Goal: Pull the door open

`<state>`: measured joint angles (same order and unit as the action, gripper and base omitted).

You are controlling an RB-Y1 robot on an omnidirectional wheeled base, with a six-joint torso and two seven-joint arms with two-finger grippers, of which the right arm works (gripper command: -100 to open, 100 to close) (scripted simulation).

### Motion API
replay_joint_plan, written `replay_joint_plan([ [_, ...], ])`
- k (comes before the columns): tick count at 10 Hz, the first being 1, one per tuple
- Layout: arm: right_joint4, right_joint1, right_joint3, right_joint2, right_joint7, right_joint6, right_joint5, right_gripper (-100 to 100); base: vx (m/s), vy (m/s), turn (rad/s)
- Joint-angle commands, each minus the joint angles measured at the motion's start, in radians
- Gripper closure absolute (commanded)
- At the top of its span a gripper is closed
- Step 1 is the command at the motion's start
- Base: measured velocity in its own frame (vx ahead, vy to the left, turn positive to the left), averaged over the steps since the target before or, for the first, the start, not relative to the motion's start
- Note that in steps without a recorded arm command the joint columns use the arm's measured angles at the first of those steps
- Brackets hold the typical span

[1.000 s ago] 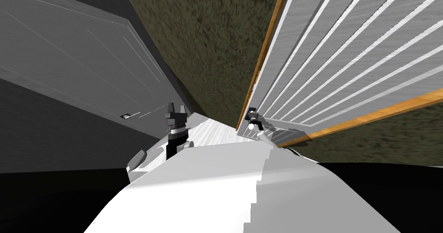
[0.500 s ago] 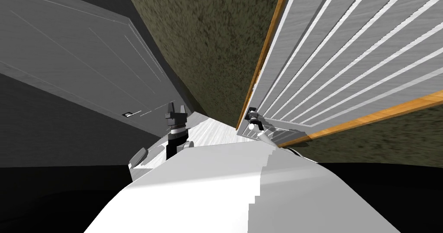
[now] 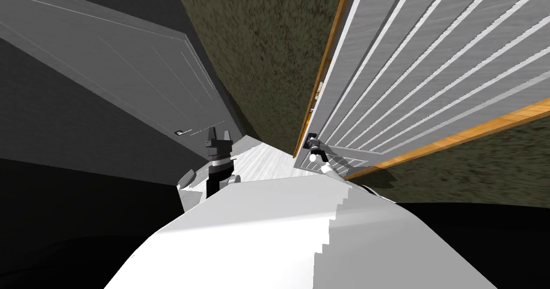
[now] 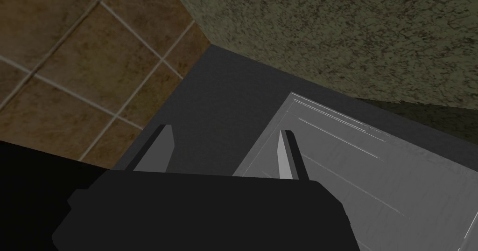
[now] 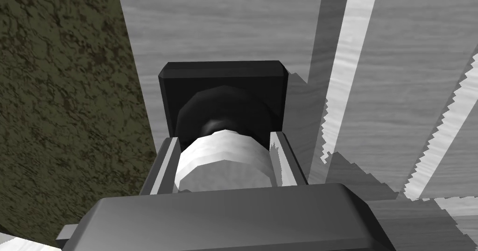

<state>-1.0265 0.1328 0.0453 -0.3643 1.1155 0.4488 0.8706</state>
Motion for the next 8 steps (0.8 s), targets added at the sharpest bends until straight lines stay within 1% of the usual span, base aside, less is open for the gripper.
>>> replay_joint_plan([
  [1, -0.012, -0.007, 0.022, -0.012, 0.027, -0.005, 0.0, 100, -0.25, -0.043, 0.138],
  [3, -0.03, -0.018, 0.045, -0.027, 0.053, -0.012, 0.001, 100, -0.251, -0.056, 0.123],
  [4, -0.021, -0.016, 0.036, -0.023, 0.042, -0.009, 0.0, 100, -0.118, -0.013, 0.038],
  [5, -0.032, -0.025, 0.057, -0.033, 0.06, -0.011, -0.002, 100, -0.156, -0.028, 0.089],
  [8, -0.055, -0.039, 0.091, -0.056, 0.09, -0.009, -0.008, 100, -0.234, -0.075, 0.114],
])
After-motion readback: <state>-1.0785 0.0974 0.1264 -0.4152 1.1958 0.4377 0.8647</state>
